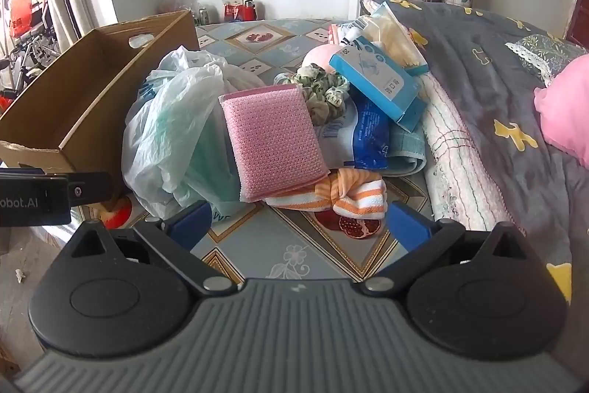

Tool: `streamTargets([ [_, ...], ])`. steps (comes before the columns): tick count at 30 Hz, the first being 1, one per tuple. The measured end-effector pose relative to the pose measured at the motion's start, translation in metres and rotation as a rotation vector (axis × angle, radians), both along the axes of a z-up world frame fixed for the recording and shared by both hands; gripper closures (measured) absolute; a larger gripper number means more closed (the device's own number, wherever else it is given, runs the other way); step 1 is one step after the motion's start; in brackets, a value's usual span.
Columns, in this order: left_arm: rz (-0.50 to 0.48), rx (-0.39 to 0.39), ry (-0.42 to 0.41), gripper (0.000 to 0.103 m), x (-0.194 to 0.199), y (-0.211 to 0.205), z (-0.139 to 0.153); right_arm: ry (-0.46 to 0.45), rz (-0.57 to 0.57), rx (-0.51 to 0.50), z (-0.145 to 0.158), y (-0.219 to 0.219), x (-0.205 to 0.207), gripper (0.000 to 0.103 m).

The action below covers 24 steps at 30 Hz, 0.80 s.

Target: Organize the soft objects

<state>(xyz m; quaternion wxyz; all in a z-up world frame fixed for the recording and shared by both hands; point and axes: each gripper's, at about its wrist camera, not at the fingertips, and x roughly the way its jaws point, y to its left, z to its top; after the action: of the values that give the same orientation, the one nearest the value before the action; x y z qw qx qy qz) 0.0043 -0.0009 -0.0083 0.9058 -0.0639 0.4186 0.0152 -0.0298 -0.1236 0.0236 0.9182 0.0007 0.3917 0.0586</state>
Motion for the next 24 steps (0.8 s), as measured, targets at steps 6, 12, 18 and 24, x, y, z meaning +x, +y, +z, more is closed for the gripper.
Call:
streamTargets([
  [6,-0.002,-0.006,0.0,0.001,0.0019,-0.0005,-0.0001,0.004,0.0,0.006,-0.002,-0.0015,0.0031,0.001],
  [12,-0.003,-0.005,0.0,0.001,0.0018,0.0,0.0,0.004,0.0,0.005,-0.0007,-0.0006,0.0019,0.001],
  [18,-0.002,-0.006,0.0,0.001,0.0019,0.0005,0.0,0.002,0.0,0.003,-0.0004,-0.0001,0.0017,0.001],
  [24,-0.002,-0.007,0.0,0.001,0.002,0.0008,0.0,0.003,0.0,0.003,0.0006,-0.0004,0.0043,0.001],
])
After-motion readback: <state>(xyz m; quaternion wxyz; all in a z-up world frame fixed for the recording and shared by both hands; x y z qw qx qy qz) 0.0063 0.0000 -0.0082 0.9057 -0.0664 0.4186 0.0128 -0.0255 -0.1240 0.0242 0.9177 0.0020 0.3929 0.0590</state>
